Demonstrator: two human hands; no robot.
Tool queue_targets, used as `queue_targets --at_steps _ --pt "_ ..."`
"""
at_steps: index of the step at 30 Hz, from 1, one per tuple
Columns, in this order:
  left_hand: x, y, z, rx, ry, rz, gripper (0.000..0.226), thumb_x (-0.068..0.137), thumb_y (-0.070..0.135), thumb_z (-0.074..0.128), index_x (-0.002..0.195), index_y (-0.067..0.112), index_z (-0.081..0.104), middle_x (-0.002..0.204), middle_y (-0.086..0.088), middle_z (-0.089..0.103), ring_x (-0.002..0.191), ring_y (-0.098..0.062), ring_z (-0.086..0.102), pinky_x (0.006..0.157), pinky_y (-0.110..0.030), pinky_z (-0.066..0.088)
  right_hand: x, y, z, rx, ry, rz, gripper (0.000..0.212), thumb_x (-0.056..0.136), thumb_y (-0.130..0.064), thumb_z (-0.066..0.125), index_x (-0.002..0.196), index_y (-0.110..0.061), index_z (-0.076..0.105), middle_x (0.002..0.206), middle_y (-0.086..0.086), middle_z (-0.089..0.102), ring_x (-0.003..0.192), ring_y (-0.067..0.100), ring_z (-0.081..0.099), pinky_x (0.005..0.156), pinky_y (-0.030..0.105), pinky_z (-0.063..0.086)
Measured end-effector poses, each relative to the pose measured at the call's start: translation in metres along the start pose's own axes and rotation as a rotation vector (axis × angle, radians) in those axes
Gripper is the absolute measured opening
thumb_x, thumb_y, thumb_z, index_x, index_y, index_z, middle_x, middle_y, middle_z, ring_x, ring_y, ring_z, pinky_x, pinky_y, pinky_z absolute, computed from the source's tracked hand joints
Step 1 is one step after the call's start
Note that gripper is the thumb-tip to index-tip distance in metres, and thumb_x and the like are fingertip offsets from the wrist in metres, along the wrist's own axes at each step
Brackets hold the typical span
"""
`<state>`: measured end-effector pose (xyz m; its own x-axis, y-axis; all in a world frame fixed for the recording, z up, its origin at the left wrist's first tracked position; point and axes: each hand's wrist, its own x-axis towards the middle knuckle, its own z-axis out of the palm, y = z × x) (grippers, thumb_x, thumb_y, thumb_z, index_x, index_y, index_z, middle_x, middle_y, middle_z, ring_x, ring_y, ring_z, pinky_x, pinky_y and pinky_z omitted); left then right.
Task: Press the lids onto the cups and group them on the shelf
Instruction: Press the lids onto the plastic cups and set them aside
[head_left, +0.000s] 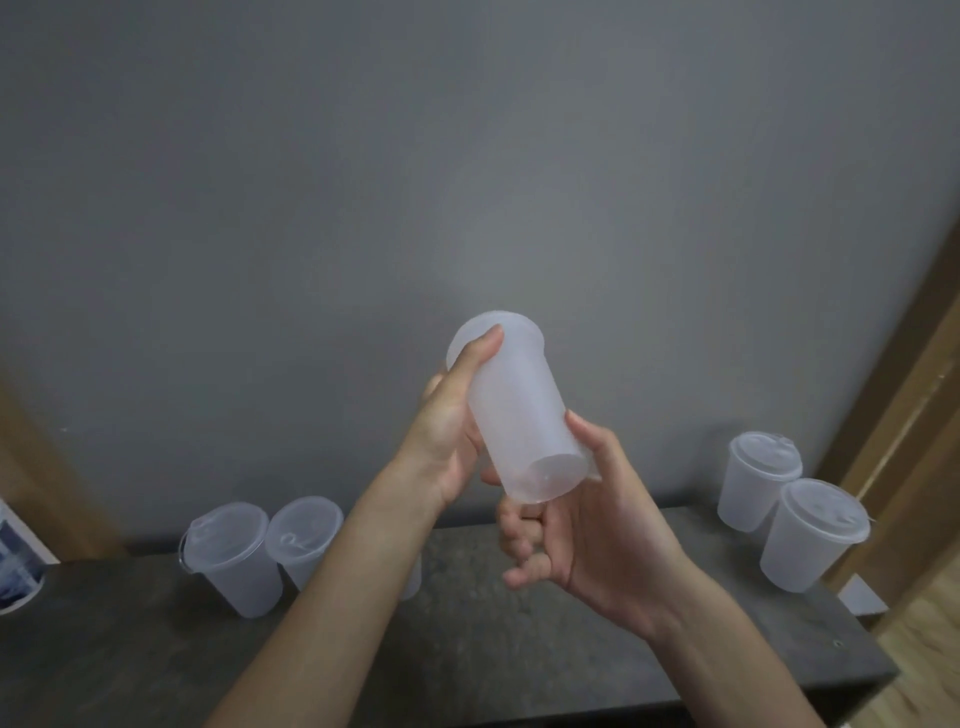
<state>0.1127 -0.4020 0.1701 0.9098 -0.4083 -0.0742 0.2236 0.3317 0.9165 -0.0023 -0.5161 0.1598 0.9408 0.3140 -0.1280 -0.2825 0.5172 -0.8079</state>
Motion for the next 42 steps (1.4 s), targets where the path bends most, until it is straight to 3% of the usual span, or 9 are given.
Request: queue_targets --at_steps 4,12,18,24,27,31,34,37,42 --pt "-0.005 -0.001 0.006 0.194 0.2 0.254 0.05 0.074 0.048 0.082 0.114 0.022 0.066 0.109 -0.006 0.075 0.095 -0.023 0.074 0.085 -0.046 0.059 0.006 0.013 -0.006 -0.446 0.301 -0.252 0.068 0.085 -0.06 0.06 0.135 -0.016 0.05 0.09 0.011 0.074 0.07 0.026 0.069 0.071 0.052 0.064" --pt "-0.006 0.002 -0.01 0.216 -0.015 0.184 0.048 0.081 0.044 0.074 0.123 0.02 0.066 0.114 0.002 0.075 0.107 -0.025 0.072 0.085 -0.037 0.056 0.002 -0.004 -0.01 -0.087 0.173 -0.137 0.062 0.101 -0.058 0.035 0.123 -0.006 0.059 0.068 0.016 0.058 0.046 0.02 0.053 0.049 0.035 0.057" --pt "-0.008 0.001 -0.01 0.313 0.046 0.374 0.043 0.078 0.045 0.078 0.112 0.02 0.067 0.12 -0.006 0.069 0.109 -0.022 0.069 0.079 -0.029 0.057 0.005 -0.005 -0.017 -0.258 0.225 -0.155 0.068 0.084 -0.061 0.057 0.128 -0.009 0.057 0.074 0.016 0.062 0.055 0.022 0.059 0.053 0.037 0.059" --pt "-0.01 0.006 -0.013 0.246 -0.125 0.302 0.057 0.076 0.039 0.081 0.125 0.02 0.059 0.123 -0.002 0.067 0.111 -0.019 0.069 0.08 -0.031 0.058 0.0 -0.006 -0.008 -0.03 0.076 -0.06 0.063 0.09 -0.063 0.042 0.105 -0.008 0.067 0.064 0.017 0.054 0.048 0.022 0.054 0.048 0.034 0.057" --pt "-0.009 0.006 -0.013 0.172 -0.066 0.22 0.05 0.081 0.037 0.075 0.124 0.017 0.061 0.114 -0.001 0.071 0.101 -0.023 0.071 0.078 -0.033 0.058 -0.001 -0.007 -0.006 -0.064 0.073 -0.034 0.069 0.093 -0.068 0.038 0.113 -0.008 0.065 0.062 0.016 0.054 0.046 0.022 0.053 0.048 0.034 0.055" --pt "-0.01 0.001 -0.012 0.08 -0.046 0.036 0.062 0.078 0.044 0.077 0.132 0.016 0.064 0.137 -0.014 0.064 0.089 -0.025 0.072 0.07 -0.033 0.059 -0.003 -0.01 -0.002 -0.121 0.035 -0.016 0.074 0.092 -0.074 0.035 0.116 -0.011 0.065 0.06 0.013 0.051 0.046 0.022 0.051 0.047 0.033 0.056" --pt "-0.009 -0.001 -0.013 0.089 -0.046 0.085 0.059 0.081 0.042 0.079 0.132 0.016 0.063 0.13 -0.01 0.068 0.091 -0.025 0.073 0.077 -0.035 0.058 -0.001 -0.008 -0.008 -0.121 0.051 -0.029 0.065 0.094 -0.069 0.044 0.111 -0.013 0.071 0.067 0.014 0.052 0.054 0.024 0.054 0.05 0.036 0.058" --pt "-0.009 -0.005 -0.015 0.22 -0.07 0.212 0.058 0.078 0.041 0.08 0.127 0.017 0.062 0.121 -0.003 0.071 0.105 -0.022 0.071 0.091 -0.039 0.056 0.006 0.002 -0.028 -0.362 0.162 -0.079 0.056 0.083 -0.054 0.066 0.123 -0.015 0.064 0.097 0.011 0.068 0.08 0.024 0.069 0.062 0.038 0.062" --pt "-0.012 -0.028 0.0 0.513 -0.056 0.447 0.064 0.07 0.036 0.092 0.124 0.025 0.058 0.111 0.006 0.071 0.096 -0.014 0.072 0.076 -0.033 0.06 0.014 0.032 -0.064 -0.829 0.374 -0.279 0.078 0.071 -0.063 0.079 0.137 -0.031 0.051 0.123 -0.005 0.066 0.111 0.013 0.069 0.088 0.039 0.063"
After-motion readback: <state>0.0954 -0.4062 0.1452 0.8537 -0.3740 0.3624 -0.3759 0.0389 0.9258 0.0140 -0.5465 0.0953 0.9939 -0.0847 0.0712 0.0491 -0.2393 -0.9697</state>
